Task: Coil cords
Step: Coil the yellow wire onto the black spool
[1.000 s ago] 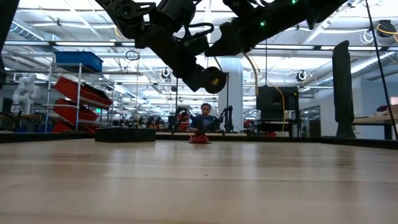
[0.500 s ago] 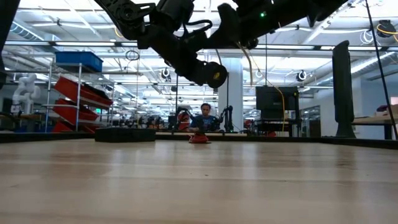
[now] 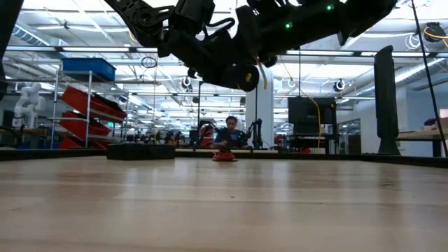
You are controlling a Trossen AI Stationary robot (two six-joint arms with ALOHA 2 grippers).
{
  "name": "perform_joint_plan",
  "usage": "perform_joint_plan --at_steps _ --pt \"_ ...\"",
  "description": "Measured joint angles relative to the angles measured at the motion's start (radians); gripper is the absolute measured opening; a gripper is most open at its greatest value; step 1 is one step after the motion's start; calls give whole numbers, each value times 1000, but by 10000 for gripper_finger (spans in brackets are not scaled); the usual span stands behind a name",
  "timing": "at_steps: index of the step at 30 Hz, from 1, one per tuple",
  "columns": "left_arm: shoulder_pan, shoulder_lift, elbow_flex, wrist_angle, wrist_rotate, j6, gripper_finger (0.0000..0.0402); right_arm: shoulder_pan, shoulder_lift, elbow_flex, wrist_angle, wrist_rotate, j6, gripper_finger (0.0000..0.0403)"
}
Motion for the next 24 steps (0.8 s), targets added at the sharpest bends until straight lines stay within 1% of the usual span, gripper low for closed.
perform_joint_plan --at_steps 13,17,21,24 --pt "37 0 0 172 149 -159 0 12 76 0 67 2 -18 9" --pt "47 0 0 202 196 -194 0 29 102 0 65 31 -32 9" --pt "57 0 0 224 241 -211 0 55 120 0 58 37 -45 9" --pt "62 0 0 223 265 -219 0 80 124 0 11 69 -45 9"
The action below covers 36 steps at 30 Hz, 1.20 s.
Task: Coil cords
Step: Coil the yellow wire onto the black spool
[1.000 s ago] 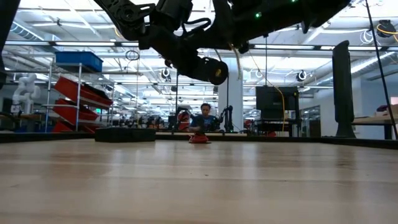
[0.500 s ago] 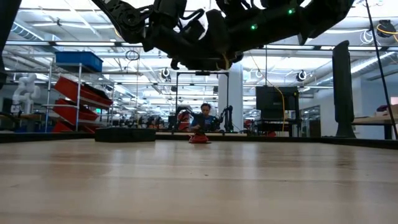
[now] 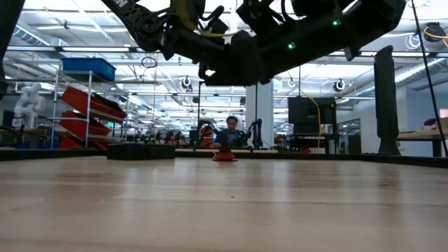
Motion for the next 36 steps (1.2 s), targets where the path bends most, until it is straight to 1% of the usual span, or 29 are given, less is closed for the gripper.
perform_joint_plan --at_steps 4,9,13,15,17,19,21,24,27,29,32,36 --pt "5 0 0 -1 51 -18 0 42 0 0 -101 46 3 9" --pt "4 0 0 -1 125 -35 0 112 0 -4 -229 143 30 9" --pt "4 0 0 -3 180 -46 0 151 0 -59 -228 215 98 9" --pt "3 0 0 -4 202 -50 0 161 0 -106 -206 222 161 9" --pt "-2 0 0 -4 213 -63 0 171 0 -167 -116 222 222 9" --pt "-5 0 0 -5 224 -63 0 180 0 -248 28 222 264 9" --pt "-6 0 0 -5 231 -63 0 187 0 -335 235 221 285 9" --pt "-11 0 0 -1 231 -50 0 188 0 -471 596 220 291 9" --pt "-23 0 0 21 231 -22 0 173 0 -566 927 212 249 9" --pt "-30 0 0 39 230 -10 0 150 -28 -576 941 173 236 12" --pt "-32 0 0 60 225 -2 0 113 -55 -528 948 49 202 26" --pt "-36 0 0 43 212 19 0 77 -60 -432 945 -9 135 55"
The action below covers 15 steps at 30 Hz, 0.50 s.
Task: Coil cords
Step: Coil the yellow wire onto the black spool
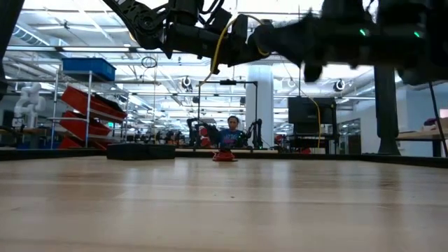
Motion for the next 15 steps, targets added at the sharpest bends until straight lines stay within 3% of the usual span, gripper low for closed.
perform_joint_plan --at_steps 6,15 --pt "-4 0 -6 -32 -2 30 0 -51 -21 75 0 -10 -45 86" --pt "-28 0 -6 -51 -8 107 0 -85 -143 72 0 -55 8 90"
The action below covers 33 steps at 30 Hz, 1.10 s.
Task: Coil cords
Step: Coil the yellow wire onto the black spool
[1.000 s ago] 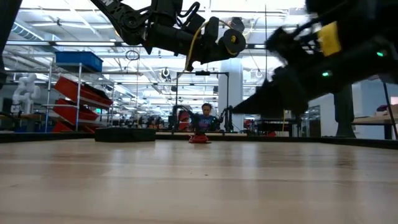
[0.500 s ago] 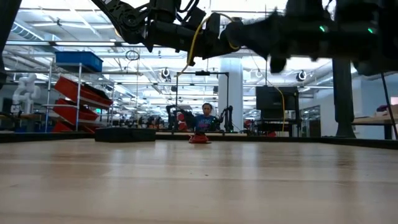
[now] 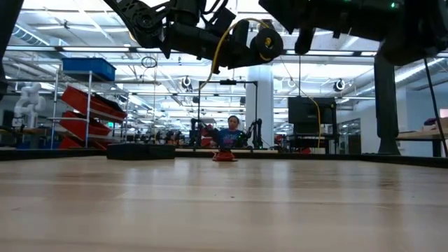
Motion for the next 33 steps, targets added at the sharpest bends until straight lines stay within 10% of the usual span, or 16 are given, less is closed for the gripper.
perform_joint_plan --at_steps 33 --pt "-74 0 0 -5 -132 164 0 -145 -32 21 -131 -68 171 90"
